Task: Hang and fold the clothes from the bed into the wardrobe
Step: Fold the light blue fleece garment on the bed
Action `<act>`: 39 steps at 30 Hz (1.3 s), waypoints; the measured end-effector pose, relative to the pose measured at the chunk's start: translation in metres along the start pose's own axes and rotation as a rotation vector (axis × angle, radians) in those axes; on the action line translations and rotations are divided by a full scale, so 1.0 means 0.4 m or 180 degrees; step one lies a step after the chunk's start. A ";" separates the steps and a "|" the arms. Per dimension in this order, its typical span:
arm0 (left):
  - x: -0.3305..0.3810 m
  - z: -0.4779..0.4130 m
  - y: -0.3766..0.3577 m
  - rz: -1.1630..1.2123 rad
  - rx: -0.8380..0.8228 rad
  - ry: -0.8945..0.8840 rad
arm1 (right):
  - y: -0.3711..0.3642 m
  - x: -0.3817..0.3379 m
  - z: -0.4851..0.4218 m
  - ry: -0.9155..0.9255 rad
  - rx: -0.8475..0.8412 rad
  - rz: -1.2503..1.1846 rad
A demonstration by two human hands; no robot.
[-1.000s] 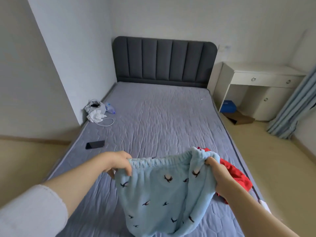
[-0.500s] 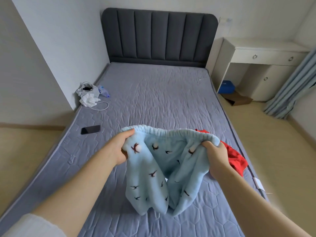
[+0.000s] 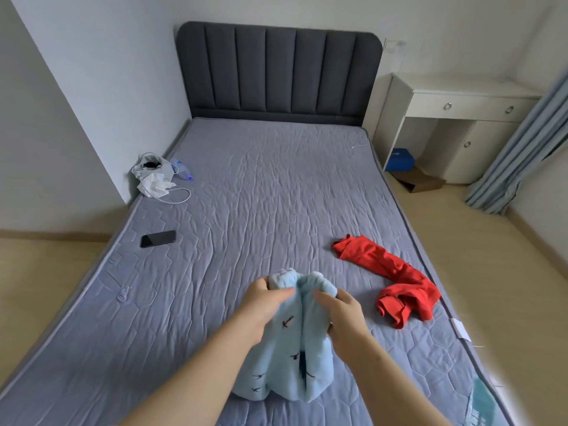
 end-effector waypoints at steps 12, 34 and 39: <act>0.040 0.020 -0.015 -0.1590 -0.0032 -0.1444 | -0.077 -0.023 0.025 0.0002 -0.0729 -0.0950; 0.185 -0.001 0.146 0.0203 -0.0144 -0.1443 | -0.058 -0.169 -0.005 0.1460 -0.0185 0.0084; 0.259 -0.017 0.173 -0.1246 0.0786 -0.1526 | -0.092 -0.278 0.003 0.1933 -0.0191 -0.0064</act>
Point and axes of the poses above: each hand's wrist, its own z-axis away from the middle knuckle, its own y-axis out of the back of the hand, x = y × z, the point moved 3 cm from there along -z, towards the middle knuckle, and after that the axes turned 5 degrees about -x, right-handed, at the moved point
